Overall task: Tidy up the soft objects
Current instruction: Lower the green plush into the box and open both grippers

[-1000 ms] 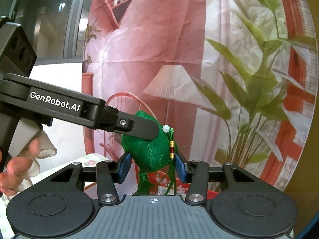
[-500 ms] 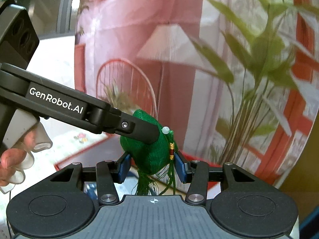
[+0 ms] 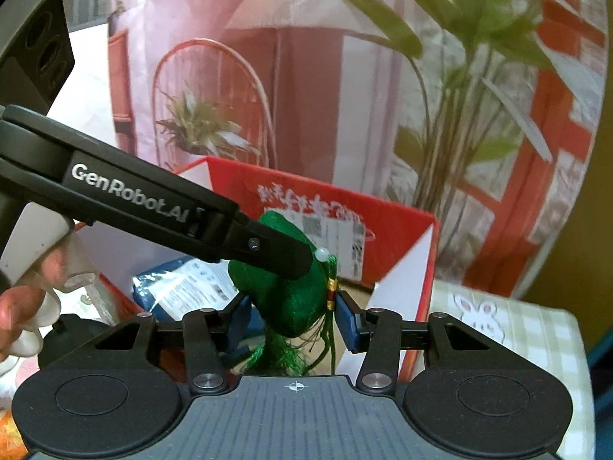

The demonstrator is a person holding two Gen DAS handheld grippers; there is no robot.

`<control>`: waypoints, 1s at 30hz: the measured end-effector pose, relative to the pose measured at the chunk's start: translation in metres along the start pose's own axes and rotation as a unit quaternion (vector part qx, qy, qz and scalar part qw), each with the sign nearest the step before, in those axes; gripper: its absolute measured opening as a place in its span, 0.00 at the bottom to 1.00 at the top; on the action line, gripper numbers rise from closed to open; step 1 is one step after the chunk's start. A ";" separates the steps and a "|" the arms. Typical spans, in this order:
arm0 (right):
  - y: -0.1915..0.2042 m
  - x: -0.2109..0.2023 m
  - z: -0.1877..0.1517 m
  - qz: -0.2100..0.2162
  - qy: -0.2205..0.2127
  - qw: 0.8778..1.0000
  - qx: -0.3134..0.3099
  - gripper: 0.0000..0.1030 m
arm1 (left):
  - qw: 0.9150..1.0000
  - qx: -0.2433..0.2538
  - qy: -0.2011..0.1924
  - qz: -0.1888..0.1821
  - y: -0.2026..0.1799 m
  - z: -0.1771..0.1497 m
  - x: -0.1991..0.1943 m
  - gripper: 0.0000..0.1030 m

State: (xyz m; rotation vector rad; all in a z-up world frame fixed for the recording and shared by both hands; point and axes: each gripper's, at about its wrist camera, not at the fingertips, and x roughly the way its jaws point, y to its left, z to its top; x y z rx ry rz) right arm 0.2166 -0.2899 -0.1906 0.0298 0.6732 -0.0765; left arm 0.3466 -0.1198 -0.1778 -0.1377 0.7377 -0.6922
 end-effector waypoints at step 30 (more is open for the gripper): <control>0.021 -0.068 -0.020 -0.051 -0.086 0.990 0.103 1.00 | 0.977 0.053 -0.080 0.191 0.007 -0.037 -0.137 0.97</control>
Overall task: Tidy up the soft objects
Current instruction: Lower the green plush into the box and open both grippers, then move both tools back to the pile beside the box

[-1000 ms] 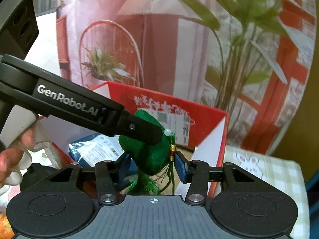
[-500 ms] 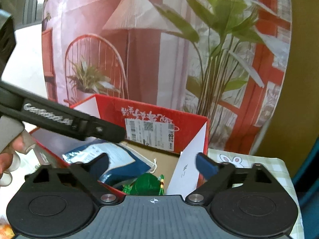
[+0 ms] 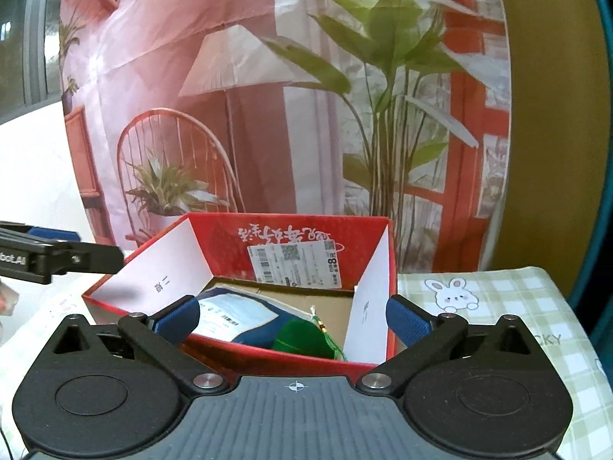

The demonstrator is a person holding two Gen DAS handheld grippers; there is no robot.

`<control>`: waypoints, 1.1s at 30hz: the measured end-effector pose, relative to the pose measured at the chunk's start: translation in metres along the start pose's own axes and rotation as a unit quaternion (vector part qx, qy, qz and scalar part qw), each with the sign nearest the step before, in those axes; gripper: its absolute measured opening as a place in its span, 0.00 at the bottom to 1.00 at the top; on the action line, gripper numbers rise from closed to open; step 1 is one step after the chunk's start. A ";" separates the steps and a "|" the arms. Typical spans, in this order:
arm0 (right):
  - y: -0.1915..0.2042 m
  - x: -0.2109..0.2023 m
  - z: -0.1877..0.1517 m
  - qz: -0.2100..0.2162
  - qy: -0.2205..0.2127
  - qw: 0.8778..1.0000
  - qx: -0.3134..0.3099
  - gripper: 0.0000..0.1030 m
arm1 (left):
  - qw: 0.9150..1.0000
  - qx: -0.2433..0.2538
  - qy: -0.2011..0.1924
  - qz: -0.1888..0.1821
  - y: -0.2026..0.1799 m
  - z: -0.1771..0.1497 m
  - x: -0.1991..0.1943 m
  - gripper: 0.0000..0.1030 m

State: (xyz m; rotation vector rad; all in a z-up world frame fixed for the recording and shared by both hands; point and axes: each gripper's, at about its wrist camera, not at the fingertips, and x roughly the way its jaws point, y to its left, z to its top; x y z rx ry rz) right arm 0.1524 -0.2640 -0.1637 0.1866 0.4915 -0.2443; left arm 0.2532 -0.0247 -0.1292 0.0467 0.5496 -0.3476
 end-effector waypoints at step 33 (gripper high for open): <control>0.043 -0.087 -0.094 -0.020 -0.010 1.000 -0.009 1.00 | 0.998 -0.047 -0.004 0.042 -0.010 -0.100 -0.099 0.97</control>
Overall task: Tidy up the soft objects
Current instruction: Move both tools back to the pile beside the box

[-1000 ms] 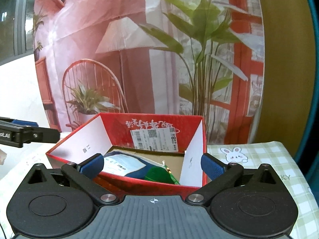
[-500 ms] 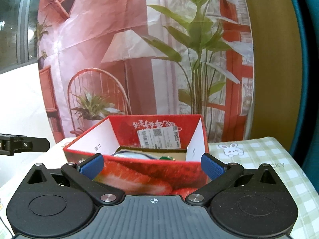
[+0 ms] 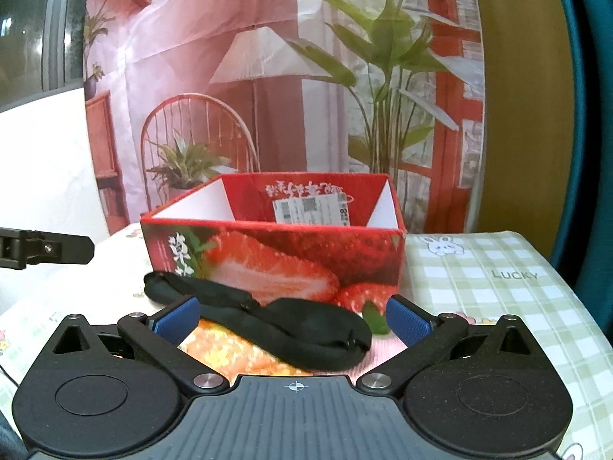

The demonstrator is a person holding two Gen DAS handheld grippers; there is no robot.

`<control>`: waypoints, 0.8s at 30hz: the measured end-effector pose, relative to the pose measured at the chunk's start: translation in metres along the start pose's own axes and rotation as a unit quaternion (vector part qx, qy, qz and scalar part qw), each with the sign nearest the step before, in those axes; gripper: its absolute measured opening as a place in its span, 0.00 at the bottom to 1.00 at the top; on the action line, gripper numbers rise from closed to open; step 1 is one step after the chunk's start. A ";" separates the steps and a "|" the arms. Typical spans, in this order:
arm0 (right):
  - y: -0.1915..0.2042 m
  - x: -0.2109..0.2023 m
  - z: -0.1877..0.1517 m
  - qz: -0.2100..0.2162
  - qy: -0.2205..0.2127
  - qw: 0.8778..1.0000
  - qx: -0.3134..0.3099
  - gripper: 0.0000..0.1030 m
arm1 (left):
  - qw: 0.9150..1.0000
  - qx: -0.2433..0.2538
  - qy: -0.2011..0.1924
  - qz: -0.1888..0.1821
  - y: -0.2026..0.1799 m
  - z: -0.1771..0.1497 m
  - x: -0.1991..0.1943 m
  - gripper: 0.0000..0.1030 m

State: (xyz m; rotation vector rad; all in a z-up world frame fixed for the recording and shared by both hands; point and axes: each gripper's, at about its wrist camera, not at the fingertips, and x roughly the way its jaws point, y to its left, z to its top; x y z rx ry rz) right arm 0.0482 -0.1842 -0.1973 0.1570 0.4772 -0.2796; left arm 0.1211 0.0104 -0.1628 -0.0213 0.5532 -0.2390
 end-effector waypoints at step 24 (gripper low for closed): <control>-0.009 0.026 -0.037 -0.001 0.069 0.997 0.028 1.00 | 0.994 -0.011 0.093 -0.061 0.000 -0.031 0.020 0.71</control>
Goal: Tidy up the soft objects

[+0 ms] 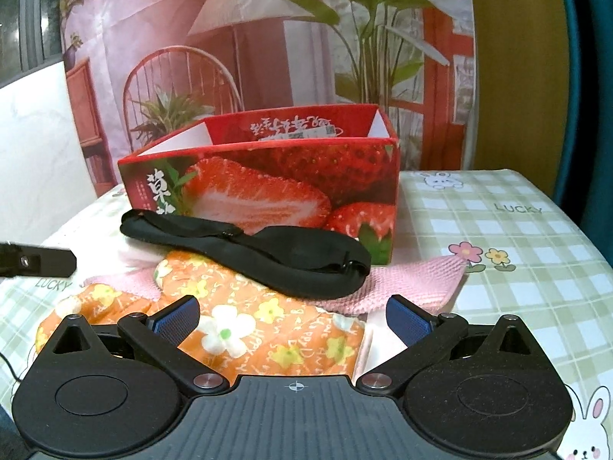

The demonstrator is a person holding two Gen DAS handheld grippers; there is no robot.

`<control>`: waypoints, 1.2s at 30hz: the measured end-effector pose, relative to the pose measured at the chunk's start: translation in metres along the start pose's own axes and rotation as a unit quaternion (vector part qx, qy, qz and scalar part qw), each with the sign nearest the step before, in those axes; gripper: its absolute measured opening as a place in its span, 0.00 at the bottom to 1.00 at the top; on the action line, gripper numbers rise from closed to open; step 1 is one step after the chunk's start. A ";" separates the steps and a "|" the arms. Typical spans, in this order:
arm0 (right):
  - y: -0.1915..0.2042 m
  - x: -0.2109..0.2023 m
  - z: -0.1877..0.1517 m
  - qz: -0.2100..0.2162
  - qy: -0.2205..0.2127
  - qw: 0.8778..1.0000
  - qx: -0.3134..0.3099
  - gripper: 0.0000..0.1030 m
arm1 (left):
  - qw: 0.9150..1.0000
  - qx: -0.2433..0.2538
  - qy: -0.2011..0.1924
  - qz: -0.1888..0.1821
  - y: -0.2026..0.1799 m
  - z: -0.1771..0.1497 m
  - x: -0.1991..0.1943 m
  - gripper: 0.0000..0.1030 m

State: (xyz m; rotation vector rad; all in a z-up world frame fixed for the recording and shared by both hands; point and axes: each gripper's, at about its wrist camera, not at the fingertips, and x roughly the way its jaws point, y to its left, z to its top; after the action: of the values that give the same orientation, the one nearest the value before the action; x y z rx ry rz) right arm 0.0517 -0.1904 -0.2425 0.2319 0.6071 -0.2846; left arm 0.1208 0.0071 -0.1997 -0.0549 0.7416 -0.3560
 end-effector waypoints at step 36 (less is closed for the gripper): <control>0.003 0.014 -0.015 0.032 0.082 0.996 0.001 1.00 | 0.996 -0.081 0.038 -0.031 0.021 -0.017 0.022 0.22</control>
State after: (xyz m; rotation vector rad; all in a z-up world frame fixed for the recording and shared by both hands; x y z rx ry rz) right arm 0.0563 -0.1858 -0.2621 0.2771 0.7603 -0.2056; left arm 0.1311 0.0209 -0.2300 -0.2182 0.8446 -0.3588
